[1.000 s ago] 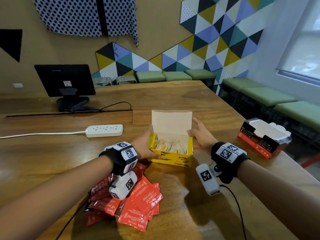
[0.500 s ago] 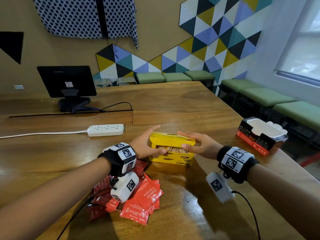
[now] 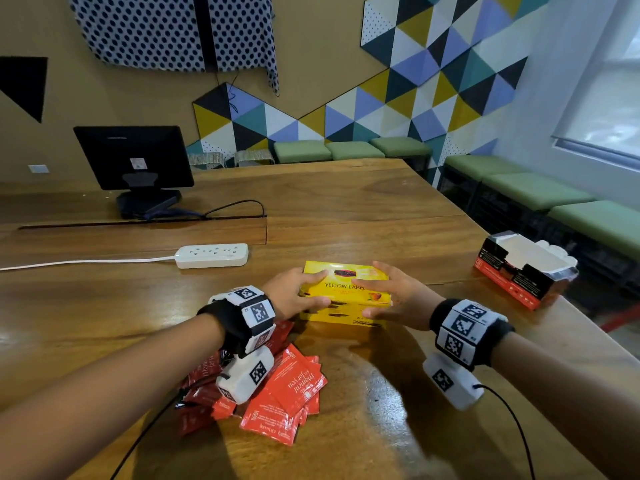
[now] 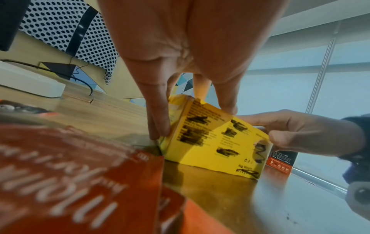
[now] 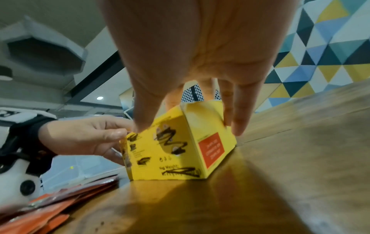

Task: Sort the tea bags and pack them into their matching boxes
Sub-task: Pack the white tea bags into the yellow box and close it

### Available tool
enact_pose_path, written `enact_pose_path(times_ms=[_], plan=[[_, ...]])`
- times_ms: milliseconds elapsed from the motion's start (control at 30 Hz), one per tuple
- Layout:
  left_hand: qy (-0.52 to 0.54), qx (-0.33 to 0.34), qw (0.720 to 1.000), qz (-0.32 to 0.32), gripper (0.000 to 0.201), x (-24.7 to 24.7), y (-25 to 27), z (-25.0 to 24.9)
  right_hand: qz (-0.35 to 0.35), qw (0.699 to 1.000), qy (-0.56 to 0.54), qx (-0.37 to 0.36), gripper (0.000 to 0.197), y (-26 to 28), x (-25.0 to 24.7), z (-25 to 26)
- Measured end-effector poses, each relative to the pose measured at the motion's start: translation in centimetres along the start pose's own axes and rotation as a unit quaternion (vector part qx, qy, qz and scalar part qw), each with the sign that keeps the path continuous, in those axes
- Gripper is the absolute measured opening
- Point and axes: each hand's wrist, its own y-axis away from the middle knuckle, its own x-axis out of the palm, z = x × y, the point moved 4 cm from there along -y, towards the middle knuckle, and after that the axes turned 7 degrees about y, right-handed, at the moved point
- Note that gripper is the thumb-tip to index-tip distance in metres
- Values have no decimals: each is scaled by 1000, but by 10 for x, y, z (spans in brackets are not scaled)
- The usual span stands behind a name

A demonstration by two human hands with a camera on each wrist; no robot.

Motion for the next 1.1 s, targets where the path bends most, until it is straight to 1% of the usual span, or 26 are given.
enact_pose_path(times_ms=[67, 167, 267, 400, 467, 567, 633, 767, 800, 867, 967, 1033, 1100], plan=[[-26, -12, 999, 15, 73, 1, -3, 3, 0, 1000, 13, 1, 57, -4, -1, 0], [-68, -45, 997, 9, 72, 0, -11, 6, -18, 999, 28, 14, 54, -18, -7, 2], [-85, -78, 993, -24, 69, -11, -20, 10, -52, 998, 18, 29, 54, -40, -12, 7], [-72, -102, 988, -91, 58, -26, -26, 19, -93, 994, -43, 42, 55, -69, -4, 14], [-66, -108, 985, -115, 53, -32, -28, 26, -91, 994, -56, 35, 56, -79, 0, 18], [-55, -120, 983, -124, 46, -39, -32, 34, -71, 997, -8, 36, 57, -84, 0, 21], [-50, -128, 982, -127, 43, -42, -33, 34, -64, 997, 2, 34, 58, -85, -3, 22], [-48, -138, 982, -120, 46, -46, -27, 34, -44, 998, -17, 40, 66, -73, -11, 18], [-46, -143, 982, -115, 47, -48, -23, 34, -49, 998, -16, 47, 66, -67, -16, 14], [-44, -147, 983, -103, 49, -53, -13, 34, -76, 994, -10, 80, 60, -50, -30, -2], [-38, -130, 986, -95, 42, -59, 8, 32, -119, 979, 6, 164, 53, -20, -55, -45], [-13, -113, 989, -91, 34, -59, 24, 30, -167, 964, 9, 206, 46, 2, -72, -75], [14, -103, 992, -66, 28, -53, 43, 28, -220, 941, 32, 255, 40, 24, -87, -102]])
